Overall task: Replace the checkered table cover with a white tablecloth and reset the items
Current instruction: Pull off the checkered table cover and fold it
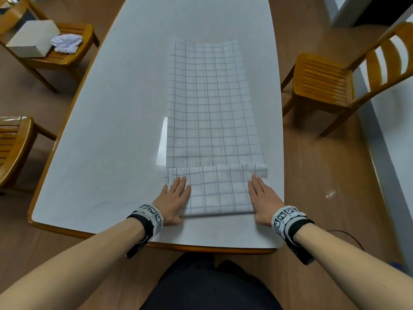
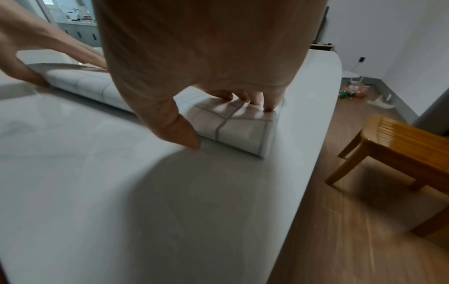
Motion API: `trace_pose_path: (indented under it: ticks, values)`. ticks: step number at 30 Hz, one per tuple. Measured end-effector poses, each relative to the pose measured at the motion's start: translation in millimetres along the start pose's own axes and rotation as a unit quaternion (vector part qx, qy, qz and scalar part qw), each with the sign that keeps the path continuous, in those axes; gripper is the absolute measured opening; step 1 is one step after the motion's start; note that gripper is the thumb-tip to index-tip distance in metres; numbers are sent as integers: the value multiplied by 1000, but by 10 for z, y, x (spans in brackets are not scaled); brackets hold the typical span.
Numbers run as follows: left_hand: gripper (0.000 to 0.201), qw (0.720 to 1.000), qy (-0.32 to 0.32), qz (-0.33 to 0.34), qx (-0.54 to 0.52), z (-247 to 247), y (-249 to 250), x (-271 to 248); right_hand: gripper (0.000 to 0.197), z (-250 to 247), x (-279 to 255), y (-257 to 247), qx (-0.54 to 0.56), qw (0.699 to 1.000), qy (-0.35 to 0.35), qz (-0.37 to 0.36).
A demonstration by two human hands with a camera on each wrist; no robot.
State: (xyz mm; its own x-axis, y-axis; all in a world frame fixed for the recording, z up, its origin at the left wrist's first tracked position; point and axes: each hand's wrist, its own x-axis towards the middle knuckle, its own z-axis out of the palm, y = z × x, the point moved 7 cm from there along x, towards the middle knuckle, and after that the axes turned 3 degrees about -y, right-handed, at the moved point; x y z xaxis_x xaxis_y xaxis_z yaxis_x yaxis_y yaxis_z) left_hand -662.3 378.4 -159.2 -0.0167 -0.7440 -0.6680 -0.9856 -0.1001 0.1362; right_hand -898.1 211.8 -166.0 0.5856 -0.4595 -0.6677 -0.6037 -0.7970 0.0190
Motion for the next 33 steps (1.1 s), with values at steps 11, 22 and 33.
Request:
trace_pose_path:
  ticks: [11,22,33]
  values:
    - [82,996,40,-73,-9,67,199,-8,84,10,-116,-50,-2,998,53,14]
    - [56,989,86,-41,-114,-70,283,-688,48,-19,-816,89,120,984,134,-9]
    - [41,948,218,-123,-196,-567,-38,-1056,11,-606,-1053,284,221,953,203,29]
